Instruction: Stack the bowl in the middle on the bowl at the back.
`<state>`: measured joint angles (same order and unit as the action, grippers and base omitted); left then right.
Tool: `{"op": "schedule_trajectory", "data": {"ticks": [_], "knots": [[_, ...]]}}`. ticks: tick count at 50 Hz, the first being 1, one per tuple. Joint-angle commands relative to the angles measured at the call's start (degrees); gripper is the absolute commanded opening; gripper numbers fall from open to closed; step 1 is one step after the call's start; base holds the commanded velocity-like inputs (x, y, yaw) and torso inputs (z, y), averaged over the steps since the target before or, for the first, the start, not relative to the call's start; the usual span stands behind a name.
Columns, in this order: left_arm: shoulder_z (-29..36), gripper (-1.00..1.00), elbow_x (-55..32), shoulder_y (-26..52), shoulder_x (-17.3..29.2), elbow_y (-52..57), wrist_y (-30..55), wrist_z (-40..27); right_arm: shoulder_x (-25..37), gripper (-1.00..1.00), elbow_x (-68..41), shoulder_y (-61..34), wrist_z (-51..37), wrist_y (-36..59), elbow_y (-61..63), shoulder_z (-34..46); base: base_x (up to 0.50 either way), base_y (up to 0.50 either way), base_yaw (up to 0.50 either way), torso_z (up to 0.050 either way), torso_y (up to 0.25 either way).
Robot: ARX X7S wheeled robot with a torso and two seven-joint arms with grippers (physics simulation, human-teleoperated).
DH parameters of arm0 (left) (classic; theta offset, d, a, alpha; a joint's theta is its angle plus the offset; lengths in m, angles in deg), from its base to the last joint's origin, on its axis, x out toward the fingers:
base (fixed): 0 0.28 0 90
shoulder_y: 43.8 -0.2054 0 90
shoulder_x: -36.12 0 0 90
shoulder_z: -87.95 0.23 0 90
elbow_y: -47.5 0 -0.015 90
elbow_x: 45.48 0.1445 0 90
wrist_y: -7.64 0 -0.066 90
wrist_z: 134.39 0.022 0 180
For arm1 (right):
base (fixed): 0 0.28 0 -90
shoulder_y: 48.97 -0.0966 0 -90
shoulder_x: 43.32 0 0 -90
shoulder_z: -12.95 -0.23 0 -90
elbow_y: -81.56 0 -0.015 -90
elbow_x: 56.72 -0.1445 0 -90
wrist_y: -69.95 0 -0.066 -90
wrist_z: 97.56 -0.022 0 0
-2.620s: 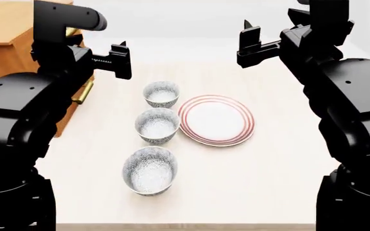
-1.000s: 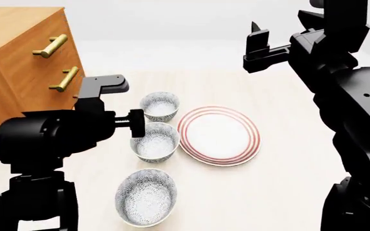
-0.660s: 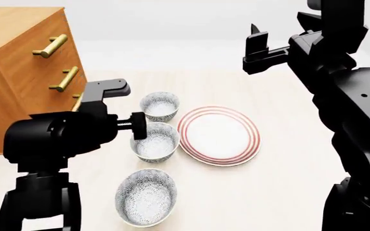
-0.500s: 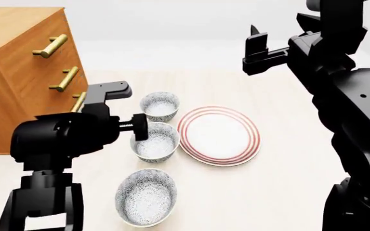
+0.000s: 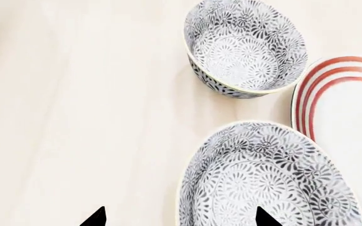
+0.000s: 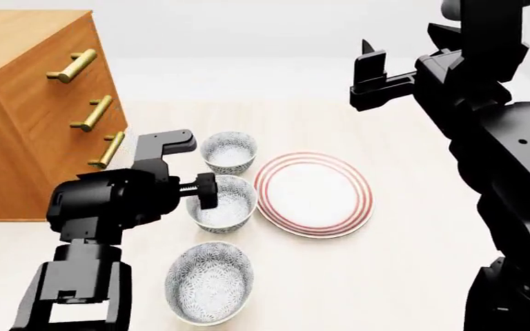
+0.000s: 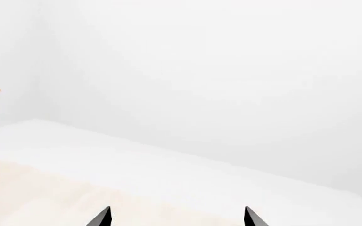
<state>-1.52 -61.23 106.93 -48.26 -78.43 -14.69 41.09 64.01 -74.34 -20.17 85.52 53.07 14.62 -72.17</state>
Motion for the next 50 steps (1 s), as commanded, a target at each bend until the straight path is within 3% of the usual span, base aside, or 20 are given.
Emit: {"op": "schedule_trajectory", "data": {"ticks": [1,24,46,47,50], "knots": [[0.6,1.0,0.4,-0.4,-0.7,-4.2,-4.1,-0.5,0.3,1.0,-0.2,0.2,-0.3,0.2,0.3,-0.2,0.0,0.0,0.0,0.0,0.0],[-0.6,1.0,-0.7,0.2,-1.6,-13.1,-10.0,-1.0,0.6,1.0,-0.7,0.1,-0.8,1.1,0.4,-0.2,0.0,0.0,0.0,0.0,0.0],[-3.0,1.0,-1.0,5.8,-1.6,-34.9,-23.0,-1.9,0.8,1.0,-1.2,0.2,-1.5,1.8,1.1,-0.4,0.0,0.0,0.0,0.0,0.0],[-3.1,-1.0,-1.0,6.1,-1.6,-35.7,-23.5,-1.9,0.8,1.0,-1.2,0.1,-1.5,1.8,1.1,-0.4,0.0,0.0,0.0,0.0,0.0],[-3.3,-1.0,-1.1,6.4,-1.6,-37.2,-24.5,-2.0,0.8,1.0,-1.3,0.1,-1.6,1.9,1.1,-0.4,0.0,0.0,0.0,0.0,0.0]]}}
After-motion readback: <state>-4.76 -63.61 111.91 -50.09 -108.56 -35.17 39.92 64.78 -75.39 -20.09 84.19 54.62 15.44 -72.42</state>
